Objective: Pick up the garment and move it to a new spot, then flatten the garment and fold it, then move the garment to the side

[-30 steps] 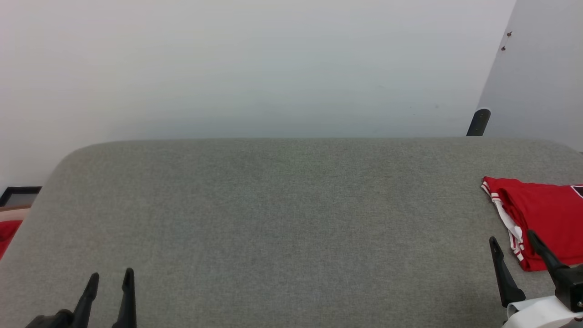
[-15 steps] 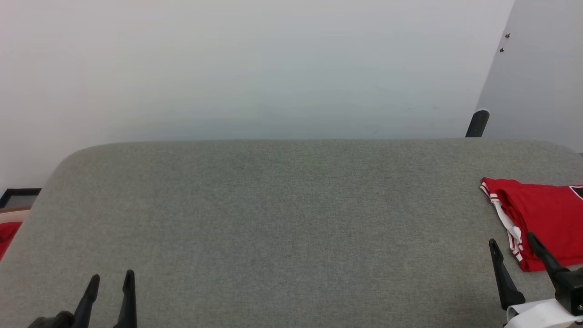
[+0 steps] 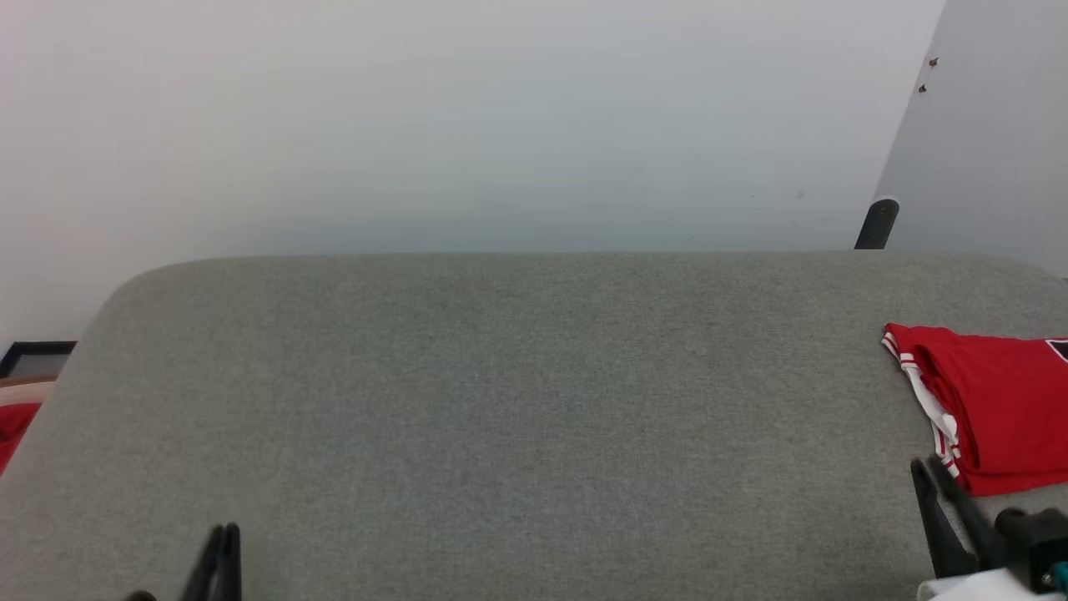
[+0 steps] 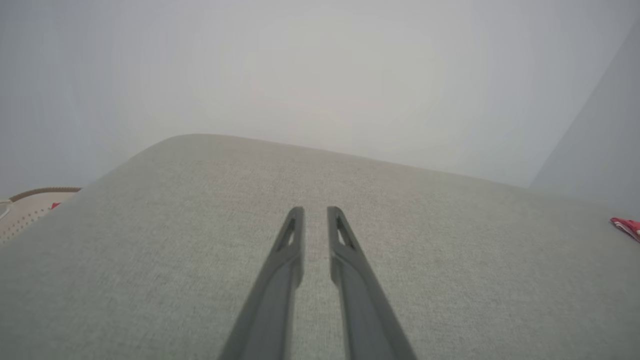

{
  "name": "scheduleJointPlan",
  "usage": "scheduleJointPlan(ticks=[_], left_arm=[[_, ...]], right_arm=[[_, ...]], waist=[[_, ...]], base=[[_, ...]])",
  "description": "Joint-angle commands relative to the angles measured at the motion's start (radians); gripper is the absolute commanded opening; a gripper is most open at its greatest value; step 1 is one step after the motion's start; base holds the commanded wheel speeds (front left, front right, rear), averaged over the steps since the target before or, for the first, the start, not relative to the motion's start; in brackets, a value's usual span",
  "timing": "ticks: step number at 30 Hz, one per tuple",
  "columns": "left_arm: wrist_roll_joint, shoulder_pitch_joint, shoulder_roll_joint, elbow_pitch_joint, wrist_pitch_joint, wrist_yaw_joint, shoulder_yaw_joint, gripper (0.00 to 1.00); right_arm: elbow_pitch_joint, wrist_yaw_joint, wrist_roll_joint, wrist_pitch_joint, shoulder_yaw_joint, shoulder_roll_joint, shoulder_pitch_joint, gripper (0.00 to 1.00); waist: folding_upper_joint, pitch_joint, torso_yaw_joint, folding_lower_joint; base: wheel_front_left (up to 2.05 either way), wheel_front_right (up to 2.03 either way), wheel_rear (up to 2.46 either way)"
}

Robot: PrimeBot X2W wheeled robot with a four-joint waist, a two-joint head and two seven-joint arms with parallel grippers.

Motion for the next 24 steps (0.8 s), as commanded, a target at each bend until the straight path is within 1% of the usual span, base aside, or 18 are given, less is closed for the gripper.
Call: scheduleJointPlan(ticks=[1,24], left_arm=[[-0.001,0.002,-0.005,0.006,0.0,0.0,-0.002,0.0],[-0.345,-0.07,-0.058,0.018,0.108,-0.001,0.009,0.0]], right_arm=[[0.007,0.0,0.001,0.002,0.001,0.003,0.004,0.0],[0.045,0.0,0.432,0.073,-0.031,0.054,-0.044,0.0]], waist=[[-0.0001,0.0,0.0,0.0],[-0.0001,0.018,-0.003,0.0]], base=[[0.0,0.0,0.0],[0.0,0.0,0.0]])
